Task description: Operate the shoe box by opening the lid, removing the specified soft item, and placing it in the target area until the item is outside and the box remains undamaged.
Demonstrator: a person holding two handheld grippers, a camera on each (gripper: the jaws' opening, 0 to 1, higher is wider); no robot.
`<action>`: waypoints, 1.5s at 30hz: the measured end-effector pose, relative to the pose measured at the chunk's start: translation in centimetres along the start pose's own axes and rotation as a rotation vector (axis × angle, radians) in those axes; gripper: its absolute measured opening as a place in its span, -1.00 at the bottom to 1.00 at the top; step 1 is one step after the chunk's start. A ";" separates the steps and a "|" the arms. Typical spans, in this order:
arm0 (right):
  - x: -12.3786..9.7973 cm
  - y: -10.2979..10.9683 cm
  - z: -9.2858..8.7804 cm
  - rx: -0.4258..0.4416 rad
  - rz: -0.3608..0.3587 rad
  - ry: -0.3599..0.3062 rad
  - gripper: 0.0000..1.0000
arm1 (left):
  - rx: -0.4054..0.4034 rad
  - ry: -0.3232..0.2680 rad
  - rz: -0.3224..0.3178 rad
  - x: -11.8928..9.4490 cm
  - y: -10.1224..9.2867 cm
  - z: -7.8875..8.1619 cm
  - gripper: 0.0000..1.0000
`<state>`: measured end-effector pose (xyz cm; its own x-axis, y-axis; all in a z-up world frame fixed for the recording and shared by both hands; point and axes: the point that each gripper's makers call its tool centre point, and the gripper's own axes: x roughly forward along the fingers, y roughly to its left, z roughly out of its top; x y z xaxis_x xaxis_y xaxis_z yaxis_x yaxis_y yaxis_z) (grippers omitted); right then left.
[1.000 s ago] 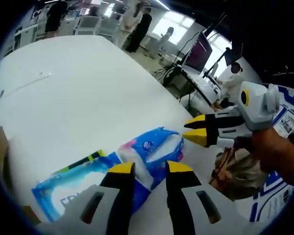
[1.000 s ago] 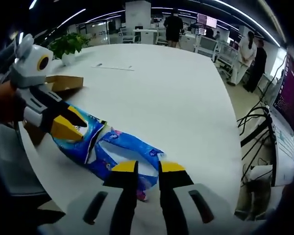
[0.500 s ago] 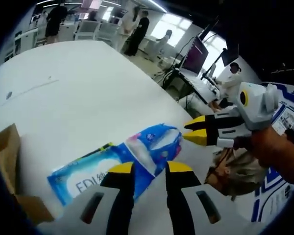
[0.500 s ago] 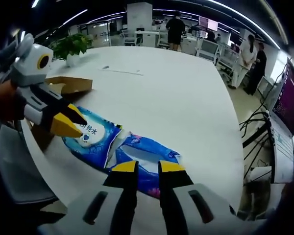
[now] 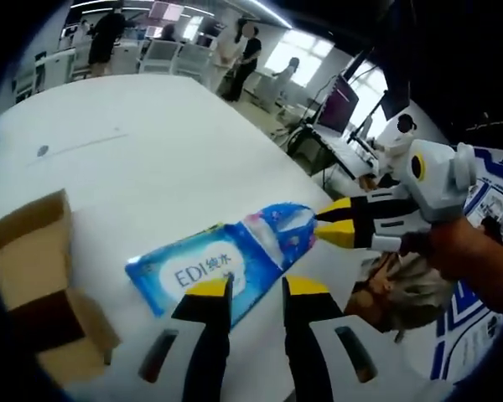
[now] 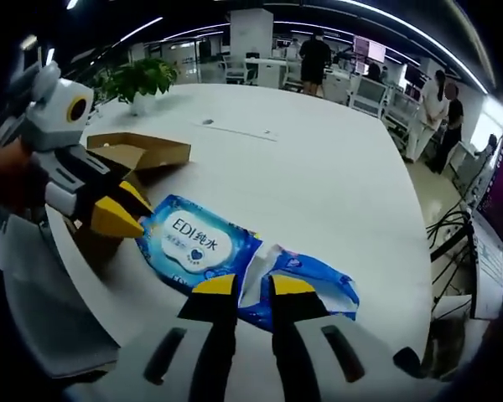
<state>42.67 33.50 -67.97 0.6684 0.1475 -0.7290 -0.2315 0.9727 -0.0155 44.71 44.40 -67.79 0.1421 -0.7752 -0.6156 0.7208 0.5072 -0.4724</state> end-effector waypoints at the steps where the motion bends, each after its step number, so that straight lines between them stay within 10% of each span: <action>1: 0.1 0.5 0.2 -0.003 0.003 0.001 -0.75 | 0.001 -0.002 0.002 -0.3 0.2 -0.1 -0.57; 34: 3.9 17.7 5.4 -0.167 0.181 0.006 -0.75 | -0.095 -0.087 0.198 -17.0 11.9 -6.9 -0.57; 40: 5.0 20.7 6.1 -0.221 0.250 0.022 -0.76 | -0.076 -0.101 0.310 -20.9 15.5 -9.0 -0.57; 45: 6.0 23.1 6.5 -0.261 0.310 0.032 -0.77 | -0.194 -0.141 0.361 -24.1 18.1 -10.7 -0.57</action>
<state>45.91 57.96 -68.21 0.5179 0.4168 -0.7471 -0.5926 0.8046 0.0381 47.05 76.30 -68.30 0.4623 -0.5724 -0.6772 0.4692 0.8060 -0.3609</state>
